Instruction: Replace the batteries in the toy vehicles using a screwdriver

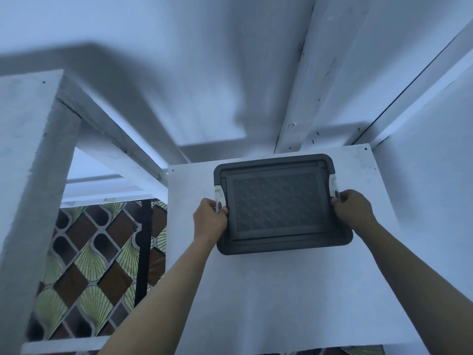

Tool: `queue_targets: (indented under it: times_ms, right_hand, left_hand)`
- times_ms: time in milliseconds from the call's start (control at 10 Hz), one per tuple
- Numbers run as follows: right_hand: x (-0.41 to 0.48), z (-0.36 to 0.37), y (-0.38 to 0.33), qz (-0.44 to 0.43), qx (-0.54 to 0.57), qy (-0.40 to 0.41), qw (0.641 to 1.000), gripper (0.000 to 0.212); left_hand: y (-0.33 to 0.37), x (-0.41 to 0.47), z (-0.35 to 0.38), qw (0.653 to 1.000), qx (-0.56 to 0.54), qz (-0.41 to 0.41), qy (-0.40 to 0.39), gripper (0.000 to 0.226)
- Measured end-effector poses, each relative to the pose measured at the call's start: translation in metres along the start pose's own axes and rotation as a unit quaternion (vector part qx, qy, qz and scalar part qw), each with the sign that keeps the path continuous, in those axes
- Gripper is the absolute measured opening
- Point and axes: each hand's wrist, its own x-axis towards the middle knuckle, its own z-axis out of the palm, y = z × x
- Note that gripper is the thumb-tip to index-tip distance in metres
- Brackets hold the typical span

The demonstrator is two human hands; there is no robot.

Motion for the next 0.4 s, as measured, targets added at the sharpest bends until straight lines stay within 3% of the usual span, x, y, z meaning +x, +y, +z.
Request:
queue_targets:
  times_ms: [100,300,400]
  right_hand:
    - [-0.004,-0.001,-0.001,-0.002,-0.001,0.006,1.000,0.021]
    - [-0.023,-0.012,0.000,0.012,0.104,0.018,0.994,0.055]
    - [-0.036,-0.052,-0.017,-0.030,0.216,0.067,0.974,0.044]
  left_hand:
    - [0.001,-0.003,-0.002,1.000,-0.007,0.000,-0.008,0.026]
    - [0.002,-0.017,-0.018,0.997,-0.063,-0.018,-0.032,0.059]
    - [0.012,-0.036,-0.049,0.989,-0.141,0.009,0.041,0.050]
